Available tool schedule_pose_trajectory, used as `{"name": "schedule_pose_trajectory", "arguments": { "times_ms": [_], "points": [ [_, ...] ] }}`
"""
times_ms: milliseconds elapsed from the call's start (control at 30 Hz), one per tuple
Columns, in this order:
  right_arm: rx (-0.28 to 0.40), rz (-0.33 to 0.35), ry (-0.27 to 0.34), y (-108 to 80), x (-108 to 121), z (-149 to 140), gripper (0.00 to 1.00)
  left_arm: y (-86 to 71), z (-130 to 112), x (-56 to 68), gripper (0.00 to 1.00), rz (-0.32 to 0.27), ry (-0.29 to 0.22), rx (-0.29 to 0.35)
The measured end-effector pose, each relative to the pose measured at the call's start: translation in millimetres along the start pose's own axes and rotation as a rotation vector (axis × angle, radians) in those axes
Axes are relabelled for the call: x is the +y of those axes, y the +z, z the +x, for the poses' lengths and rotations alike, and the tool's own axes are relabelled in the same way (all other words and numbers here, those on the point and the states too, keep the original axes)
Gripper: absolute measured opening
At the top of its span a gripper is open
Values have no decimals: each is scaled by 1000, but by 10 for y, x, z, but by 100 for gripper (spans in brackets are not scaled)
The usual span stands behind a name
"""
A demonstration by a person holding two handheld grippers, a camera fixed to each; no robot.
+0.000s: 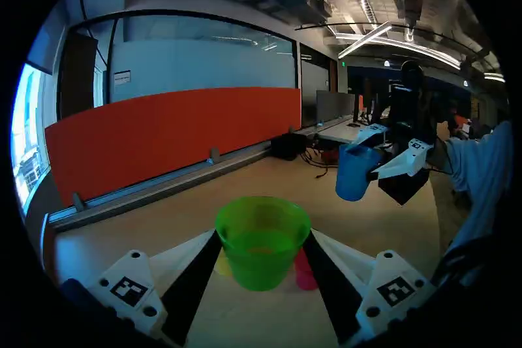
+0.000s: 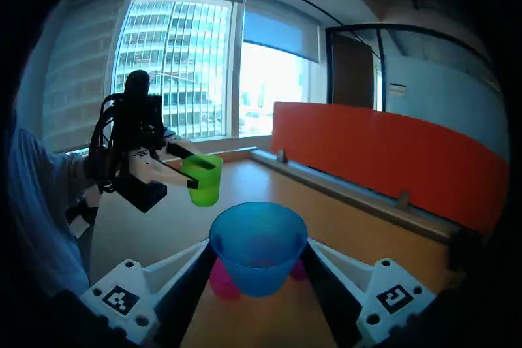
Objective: Pour water
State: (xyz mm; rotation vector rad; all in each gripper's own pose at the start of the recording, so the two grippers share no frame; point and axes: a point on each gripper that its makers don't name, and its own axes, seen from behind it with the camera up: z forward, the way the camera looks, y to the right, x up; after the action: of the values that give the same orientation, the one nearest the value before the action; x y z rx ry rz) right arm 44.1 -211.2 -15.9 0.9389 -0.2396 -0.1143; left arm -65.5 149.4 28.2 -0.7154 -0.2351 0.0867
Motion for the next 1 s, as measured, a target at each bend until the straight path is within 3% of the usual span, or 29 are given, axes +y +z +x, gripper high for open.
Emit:
{"name": "schedule_pose_trajectory", "arguments": {
  "times_ms": [567,1000],
  "points": [
    [122,-27,-30,49,18,508,91,-74,379,72,86,0,-10,100],
    [130,-8,-29,115,-35,585,91,-123,529,78,86,14,16,144]
  ]
}}
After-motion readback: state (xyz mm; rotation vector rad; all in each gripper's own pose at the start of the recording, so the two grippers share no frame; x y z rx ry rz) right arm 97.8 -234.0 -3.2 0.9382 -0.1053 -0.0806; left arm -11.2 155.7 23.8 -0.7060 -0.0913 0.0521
